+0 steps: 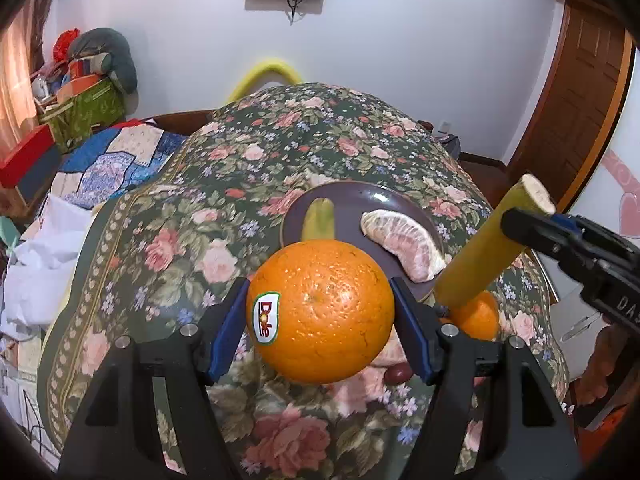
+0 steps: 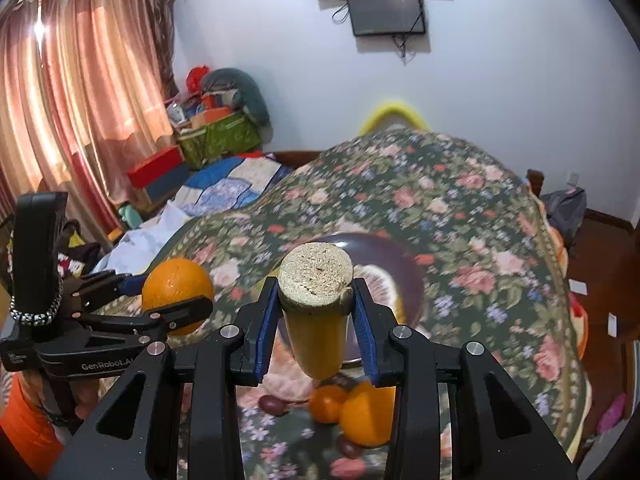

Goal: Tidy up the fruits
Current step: 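Carry the orange onto the plate with the left tool while the right tool sets the stalk piece beside it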

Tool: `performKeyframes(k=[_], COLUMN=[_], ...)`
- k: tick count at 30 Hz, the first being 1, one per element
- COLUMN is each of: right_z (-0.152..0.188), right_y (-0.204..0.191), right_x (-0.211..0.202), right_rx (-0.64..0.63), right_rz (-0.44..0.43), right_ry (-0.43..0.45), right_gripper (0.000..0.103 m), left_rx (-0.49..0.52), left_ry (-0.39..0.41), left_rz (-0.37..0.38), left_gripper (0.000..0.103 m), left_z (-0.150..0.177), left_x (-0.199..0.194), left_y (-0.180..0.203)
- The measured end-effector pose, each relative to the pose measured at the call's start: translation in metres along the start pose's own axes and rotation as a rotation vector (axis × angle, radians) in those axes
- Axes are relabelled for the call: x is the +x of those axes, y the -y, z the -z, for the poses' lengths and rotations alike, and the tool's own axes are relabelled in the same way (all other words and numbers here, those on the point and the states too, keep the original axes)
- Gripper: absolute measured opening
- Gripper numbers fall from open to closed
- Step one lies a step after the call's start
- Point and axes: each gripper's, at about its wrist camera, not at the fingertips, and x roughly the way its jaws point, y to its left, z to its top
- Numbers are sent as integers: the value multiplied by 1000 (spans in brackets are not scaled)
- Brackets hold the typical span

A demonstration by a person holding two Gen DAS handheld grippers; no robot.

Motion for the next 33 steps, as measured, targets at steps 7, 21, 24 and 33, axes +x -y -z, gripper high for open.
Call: performKeyframes(k=[7,21,24,33], right_z=[-4,-4,-5,-15], right_y=[29,44,39,39], right_x=[-2,33,42,69], right_rx=[25,28,2,-3], right_rz=[43,-13,-25,-50], right_ry=[15,-44,-62,-92], right_gripper=[32,32,32,33], left_rx=[20,80,81,116], left_ry=[-3,-78,-91,-83], left_rz=[16,31,26,32], left_gripper=[68,68,68,68], left_z=[-13,-20,-20,-22], left_x=[18,79,89,100], left_y=[18,41,41,42])
